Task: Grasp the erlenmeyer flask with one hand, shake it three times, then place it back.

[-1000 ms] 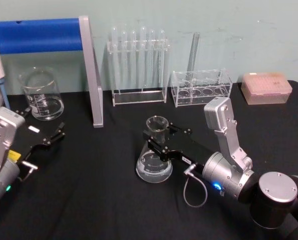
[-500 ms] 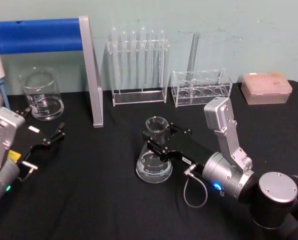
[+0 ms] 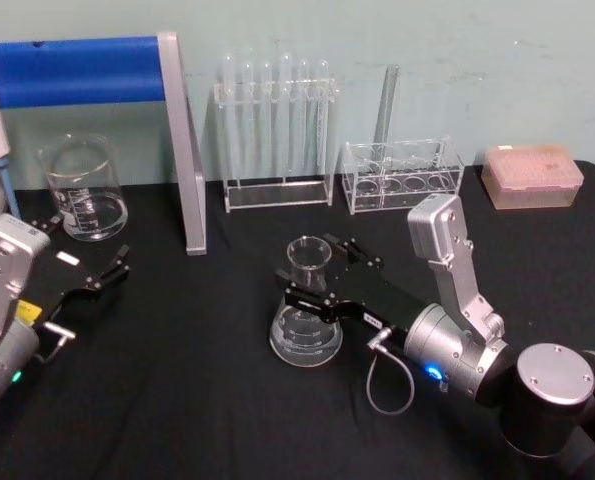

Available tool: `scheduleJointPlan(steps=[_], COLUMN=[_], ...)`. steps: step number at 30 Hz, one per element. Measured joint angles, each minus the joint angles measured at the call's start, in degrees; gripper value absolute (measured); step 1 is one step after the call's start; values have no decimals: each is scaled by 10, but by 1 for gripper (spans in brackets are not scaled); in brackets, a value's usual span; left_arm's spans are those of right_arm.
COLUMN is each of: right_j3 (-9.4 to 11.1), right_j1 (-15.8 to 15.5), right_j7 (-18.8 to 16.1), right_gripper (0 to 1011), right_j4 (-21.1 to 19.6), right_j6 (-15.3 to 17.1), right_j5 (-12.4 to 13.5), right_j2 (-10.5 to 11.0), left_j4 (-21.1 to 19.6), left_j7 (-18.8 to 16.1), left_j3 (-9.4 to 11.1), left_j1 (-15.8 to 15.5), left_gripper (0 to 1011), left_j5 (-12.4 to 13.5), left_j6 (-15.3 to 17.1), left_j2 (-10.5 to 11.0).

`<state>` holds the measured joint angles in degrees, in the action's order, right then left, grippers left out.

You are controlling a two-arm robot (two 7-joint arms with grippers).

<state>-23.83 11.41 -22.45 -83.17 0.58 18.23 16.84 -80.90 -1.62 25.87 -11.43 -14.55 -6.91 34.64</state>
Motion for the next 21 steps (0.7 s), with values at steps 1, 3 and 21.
scheduleJointPlan(steps=[1,3,21], right_j3=[0,0,1], right_j1=[0,0,-6], right_j7=[0,0,-29], right_gripper=[965,1002,1000], right_j4=[0,0,-9], right_j6=[0,0,-5], right_j5=[0,0,9], right_j2=[0,0,28], left_j4=[0,0,0], left_j7=[0,0,0], left_j3=[0,0,0], left_j1=[0,0,0], left_gripper=[1001,1001,1001], left_j5=[0,0,0], left_j6=[0,0,0], left_j2=[0,0,0])
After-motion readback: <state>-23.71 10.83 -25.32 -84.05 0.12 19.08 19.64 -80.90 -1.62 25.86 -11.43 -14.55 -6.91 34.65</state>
